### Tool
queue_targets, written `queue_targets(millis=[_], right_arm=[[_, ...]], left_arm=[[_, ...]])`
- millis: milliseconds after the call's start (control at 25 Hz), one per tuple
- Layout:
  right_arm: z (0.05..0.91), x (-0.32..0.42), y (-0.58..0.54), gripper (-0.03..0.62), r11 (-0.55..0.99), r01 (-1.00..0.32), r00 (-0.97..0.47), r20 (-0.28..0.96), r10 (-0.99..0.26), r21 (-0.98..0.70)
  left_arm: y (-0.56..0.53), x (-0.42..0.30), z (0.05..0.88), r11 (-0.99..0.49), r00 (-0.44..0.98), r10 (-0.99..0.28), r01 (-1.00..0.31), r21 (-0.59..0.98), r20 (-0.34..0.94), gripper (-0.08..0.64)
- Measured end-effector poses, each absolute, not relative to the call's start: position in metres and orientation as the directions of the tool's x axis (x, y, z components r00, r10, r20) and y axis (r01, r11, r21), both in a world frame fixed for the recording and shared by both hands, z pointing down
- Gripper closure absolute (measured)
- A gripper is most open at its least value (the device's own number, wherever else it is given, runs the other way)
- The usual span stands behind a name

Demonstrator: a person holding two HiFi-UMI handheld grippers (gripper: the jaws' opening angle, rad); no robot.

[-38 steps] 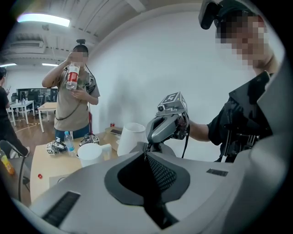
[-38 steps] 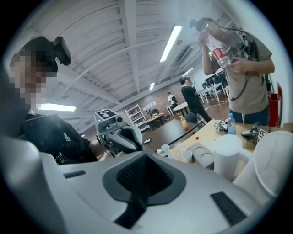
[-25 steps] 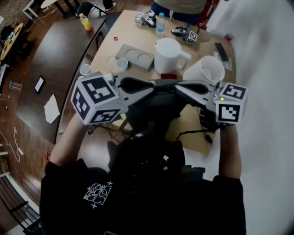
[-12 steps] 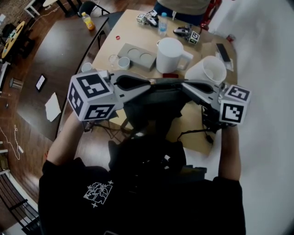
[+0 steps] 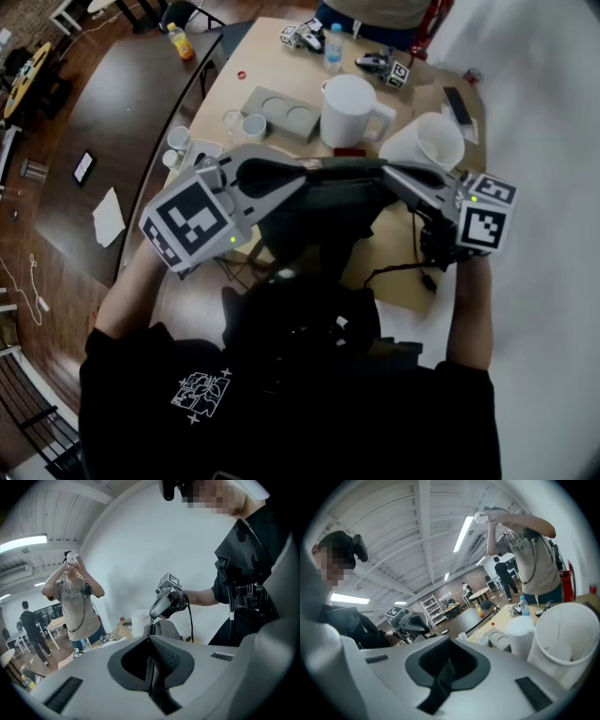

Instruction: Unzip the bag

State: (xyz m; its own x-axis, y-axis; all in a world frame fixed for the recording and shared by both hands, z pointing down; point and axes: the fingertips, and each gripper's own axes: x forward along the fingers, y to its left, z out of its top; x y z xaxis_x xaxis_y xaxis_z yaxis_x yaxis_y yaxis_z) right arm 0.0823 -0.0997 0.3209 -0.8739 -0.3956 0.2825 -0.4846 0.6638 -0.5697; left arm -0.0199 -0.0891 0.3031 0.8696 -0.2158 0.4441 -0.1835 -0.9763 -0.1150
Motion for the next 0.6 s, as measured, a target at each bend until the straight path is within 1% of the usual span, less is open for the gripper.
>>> queue_targets(millis=[400,480,600], right_arm=[[0.328,0.096,-0.105,0.586,0.637,-0.53,-0.845,0.287,-0.45,-0.56],[0.33,0.099,-0.107,0.586,0.627,-0.539,-0.838,0.284,-0.465,-0.563],[0.332,0.105,-0.108,0.586,0.606,-0.55,-0.827,0.272,-0.492,-0.575]], left_arm=[[-0.09,-0.037,0.301,-0.975,0.861,-0.221,-0.195,-0.104,0.458,0.554],[-0.089,-0.04,0.301,-0.973,0.853,-0.23,-0.191,-0.129,0.469,0.554],[-0.087,-0.039,0.301,-0.965,0.842,-0.245,-0.163,-0.206,0.48,0.554]])
